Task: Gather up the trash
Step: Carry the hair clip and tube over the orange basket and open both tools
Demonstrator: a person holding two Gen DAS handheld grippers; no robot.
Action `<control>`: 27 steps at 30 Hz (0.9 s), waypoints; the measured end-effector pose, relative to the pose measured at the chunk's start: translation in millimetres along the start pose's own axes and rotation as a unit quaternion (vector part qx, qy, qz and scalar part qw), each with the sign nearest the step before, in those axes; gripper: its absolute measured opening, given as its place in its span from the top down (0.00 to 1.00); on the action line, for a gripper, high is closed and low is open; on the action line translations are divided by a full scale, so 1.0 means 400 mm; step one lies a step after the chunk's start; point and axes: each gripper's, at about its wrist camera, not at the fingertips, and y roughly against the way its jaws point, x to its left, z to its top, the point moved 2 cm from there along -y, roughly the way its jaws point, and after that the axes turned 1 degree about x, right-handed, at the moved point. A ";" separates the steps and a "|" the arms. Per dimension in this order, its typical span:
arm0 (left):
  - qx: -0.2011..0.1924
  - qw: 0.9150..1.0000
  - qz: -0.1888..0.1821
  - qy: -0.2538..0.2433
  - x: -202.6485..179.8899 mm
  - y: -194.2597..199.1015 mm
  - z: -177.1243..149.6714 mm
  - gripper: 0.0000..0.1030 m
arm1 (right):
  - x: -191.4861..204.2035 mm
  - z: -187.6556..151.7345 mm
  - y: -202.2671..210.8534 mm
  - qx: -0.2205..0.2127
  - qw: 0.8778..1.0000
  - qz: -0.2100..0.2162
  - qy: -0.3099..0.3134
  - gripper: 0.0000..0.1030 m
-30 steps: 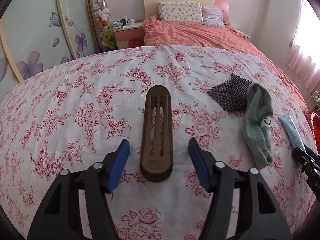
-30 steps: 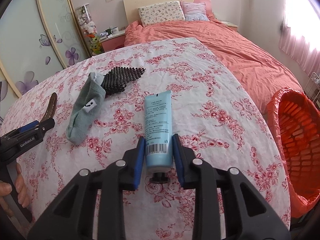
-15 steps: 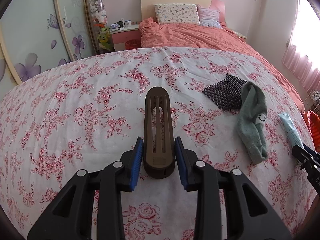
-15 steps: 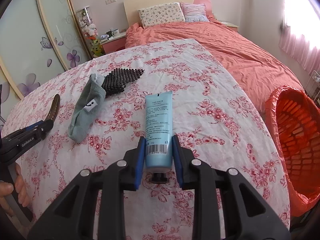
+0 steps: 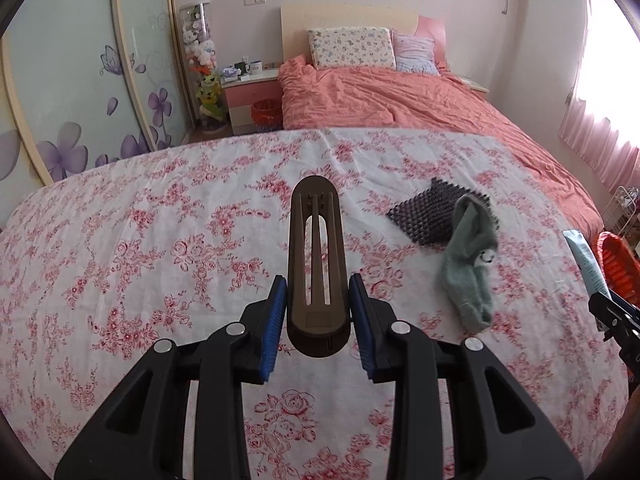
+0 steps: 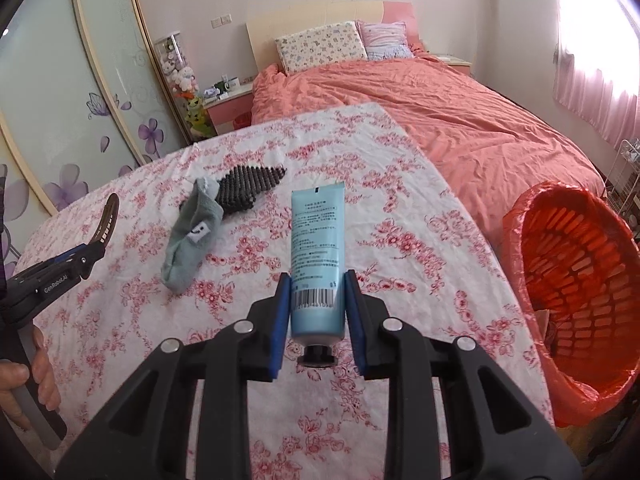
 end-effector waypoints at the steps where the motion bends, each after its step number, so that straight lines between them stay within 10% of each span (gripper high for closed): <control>1: -0.005 1.000 -0.002 -0.001 -0.006 0.016 0.005 0.68 | -0.003 0.003 0.015 -0.005 1.000 0.001 -0.001 0.74; 27: -0.068 0.982 -0.149 -0.096 -0.408 0.284 -0.010 0.68 | -0.265 -0.014 0.385 -0.118 0.989 -0.053 -0.072 0.74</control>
